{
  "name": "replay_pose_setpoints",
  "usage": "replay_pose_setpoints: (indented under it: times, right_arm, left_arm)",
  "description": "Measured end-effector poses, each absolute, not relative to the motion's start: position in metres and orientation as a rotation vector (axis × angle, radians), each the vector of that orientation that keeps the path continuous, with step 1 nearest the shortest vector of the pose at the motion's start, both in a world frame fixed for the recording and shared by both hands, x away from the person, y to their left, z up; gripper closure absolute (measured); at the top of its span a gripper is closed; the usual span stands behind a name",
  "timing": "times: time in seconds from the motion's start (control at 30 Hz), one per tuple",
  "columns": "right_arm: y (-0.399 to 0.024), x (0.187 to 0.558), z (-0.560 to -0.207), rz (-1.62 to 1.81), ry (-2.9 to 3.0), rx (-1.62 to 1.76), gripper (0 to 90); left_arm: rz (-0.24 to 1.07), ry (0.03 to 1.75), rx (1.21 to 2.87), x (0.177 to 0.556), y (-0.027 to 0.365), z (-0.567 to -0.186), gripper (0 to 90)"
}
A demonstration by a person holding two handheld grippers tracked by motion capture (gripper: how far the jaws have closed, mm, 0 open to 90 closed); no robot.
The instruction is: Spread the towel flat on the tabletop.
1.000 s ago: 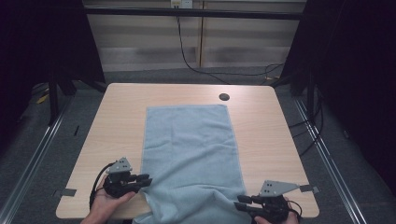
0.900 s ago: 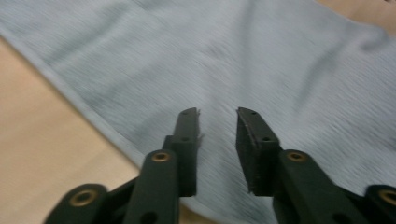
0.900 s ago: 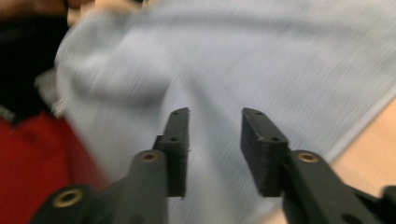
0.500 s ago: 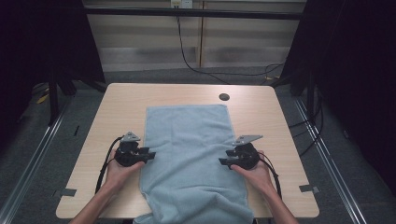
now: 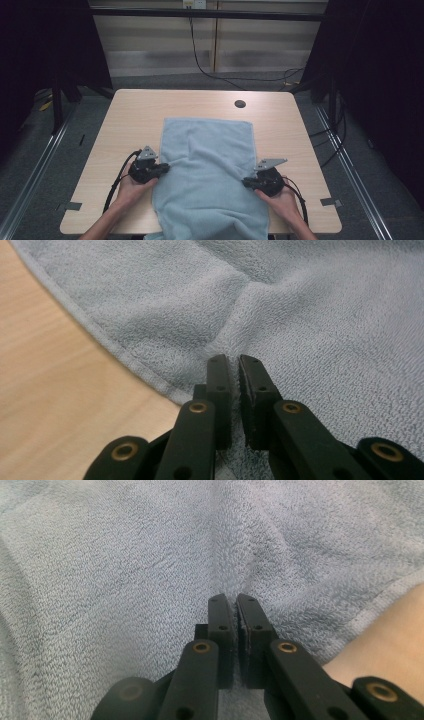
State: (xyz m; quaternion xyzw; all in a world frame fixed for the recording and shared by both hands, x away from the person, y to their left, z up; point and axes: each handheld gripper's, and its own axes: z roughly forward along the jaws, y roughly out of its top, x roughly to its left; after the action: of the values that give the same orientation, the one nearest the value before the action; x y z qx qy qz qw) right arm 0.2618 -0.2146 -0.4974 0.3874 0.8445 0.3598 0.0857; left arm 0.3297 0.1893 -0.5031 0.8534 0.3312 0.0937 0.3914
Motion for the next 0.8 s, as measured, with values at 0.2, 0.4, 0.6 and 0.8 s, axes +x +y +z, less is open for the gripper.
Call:
replay_pose_setpoints:
  times: [0.2, 0.4, 0.6, 0.8]
  right_arm:
    - [-0.216, 0.229, -0.497, 1.088, 2.541, 1.138, 86.5]
    - [-0.216, 0.205, -0.497, 1.133, 2.569, 1.135, 86.5]
    - [-0.212, 0.183, -0.494, 1.134, 2.607, 1.113, 78.8]
    - [-0.216, 0.195, -0.485, 1.186, 2.539, 1.132, 69.6]
  left_arm:
    - [0.179, 0.799, 2.182, 0.298, 0.195, -0.502, 83.9]
    - [0.114, 0.773, 2.184, 0.275, 0.202, -0.501, 83.6]
    - [0.035, 0.763, 2.209, 0.253, 0.211, -0.496, 75.4]
    - [0.079, 0.785, 2.127, 0.271, 0.215, -0.486, 62.8]
